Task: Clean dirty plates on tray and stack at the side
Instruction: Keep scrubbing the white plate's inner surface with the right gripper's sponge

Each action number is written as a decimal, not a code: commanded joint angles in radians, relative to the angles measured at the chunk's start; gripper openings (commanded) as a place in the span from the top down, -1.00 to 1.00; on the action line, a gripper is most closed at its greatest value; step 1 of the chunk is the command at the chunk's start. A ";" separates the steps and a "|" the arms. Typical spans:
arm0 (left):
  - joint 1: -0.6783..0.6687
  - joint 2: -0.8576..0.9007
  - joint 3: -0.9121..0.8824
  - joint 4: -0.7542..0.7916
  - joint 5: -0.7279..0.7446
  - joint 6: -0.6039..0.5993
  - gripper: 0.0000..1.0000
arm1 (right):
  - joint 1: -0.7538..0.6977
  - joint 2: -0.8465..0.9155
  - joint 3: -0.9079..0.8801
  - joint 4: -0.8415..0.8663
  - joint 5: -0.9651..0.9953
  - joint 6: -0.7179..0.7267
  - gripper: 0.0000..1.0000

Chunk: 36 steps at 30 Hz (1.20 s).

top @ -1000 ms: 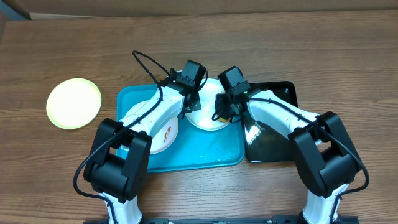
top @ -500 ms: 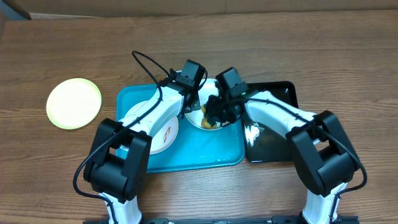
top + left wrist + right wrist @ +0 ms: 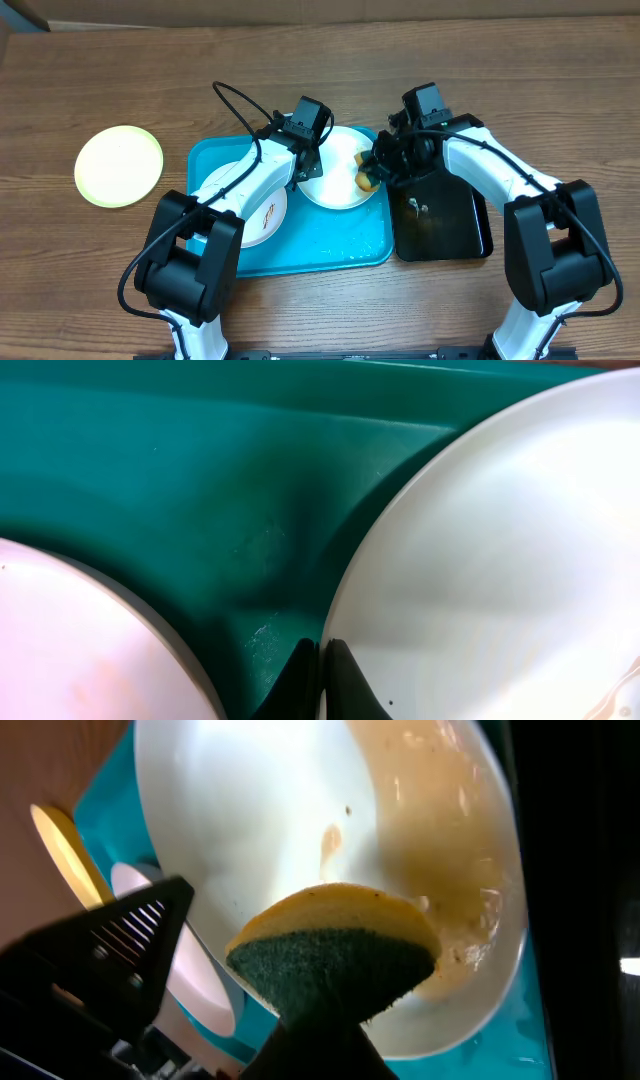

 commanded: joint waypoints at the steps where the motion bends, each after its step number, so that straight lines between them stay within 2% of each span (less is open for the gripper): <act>1: 0.006 0.007 -0.003 0.007 -0.015 0.002 0.92 | 0.005 -0.031 0.023 -0.024 -0.035 -0.094 0.78; 4: 0.006 0.007 -0.003 0.013 -0.015 0.020 0.92 | 0.005 -0.031 0.023 -0.039 -0.037 -0.167 0.79; 6: 0.006 0.007 -0.003 0.019 -0.015 0.031 0.92 | 0.005 -0.031 0.028 -0.037 -0.031 -0.171 0.92; 9: 0.006 0.007 -0.003 0.028 -0.014 0.031 0.92 | 0.003 -0.031 0.058 -0.063 -0.008 -0.171 0.93; 16: 0.006 0.007 -0.003 0.030 -0.014 0.032 0.92 | 0.006 -0.026 0.250 -0.337 0.214 -0.169 0.93; 22: 0.006 0.007 -0.003 0.030 -0.014 0.032 0.92 | 0.005 0.026 0.421 -0.545 0.224 -0.213 0.93; 28: 0.006 0.007 -0.003 0.030 -0.014 0.039 0.92 | 0.017 0.088 0.427 -0.514 0.188 -0.300 0.93; 36: 0.006 0.007 -0.003 0.030 -0.015 0.055 0.92 | 0.039 0.171 0.427 -0.378 0.222 -0.349 0.93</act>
